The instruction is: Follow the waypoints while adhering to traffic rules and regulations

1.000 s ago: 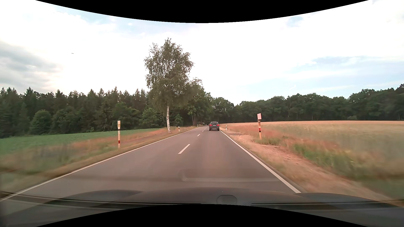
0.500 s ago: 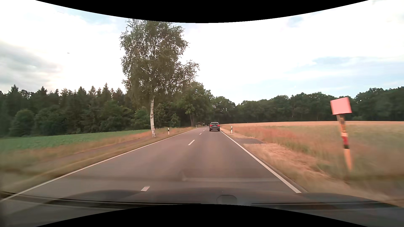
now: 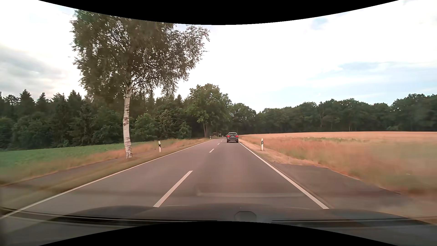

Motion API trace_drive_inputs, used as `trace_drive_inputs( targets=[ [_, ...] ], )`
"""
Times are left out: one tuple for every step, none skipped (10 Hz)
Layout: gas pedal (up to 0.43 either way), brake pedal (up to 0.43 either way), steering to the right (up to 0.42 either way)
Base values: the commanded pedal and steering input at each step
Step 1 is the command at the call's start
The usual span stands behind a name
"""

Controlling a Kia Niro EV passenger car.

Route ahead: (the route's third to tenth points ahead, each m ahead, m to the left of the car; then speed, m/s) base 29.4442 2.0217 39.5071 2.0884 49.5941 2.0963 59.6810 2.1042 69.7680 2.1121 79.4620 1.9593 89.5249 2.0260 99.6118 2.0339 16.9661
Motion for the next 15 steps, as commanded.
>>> trace_drive_inputs(
  targets=[
    [0.177, 0.000, -0.003],
    [0.177, 0.000, -0.003],
    [0.177, 0.000, -0.003],
    [0.177, 0.000, -0.003],
    [0.177, 0.000, -0.003],
    [0.177, 0.000, -0.003],
    [0.138, 0.000, -0.003],
    [0.130, 0.000, -0.003],
    [0.067, 0.000, -0.003],
    [0.067, 0.000, -0.003],
    [0.067, 0.000, -0.003],
    [0.039, 0.000, -0.003],
    [0.039, 0.000, -0.002],
    [0.039, 0.000, -0.002],
    [0.039, 0.000, -0.002]
  ],
)
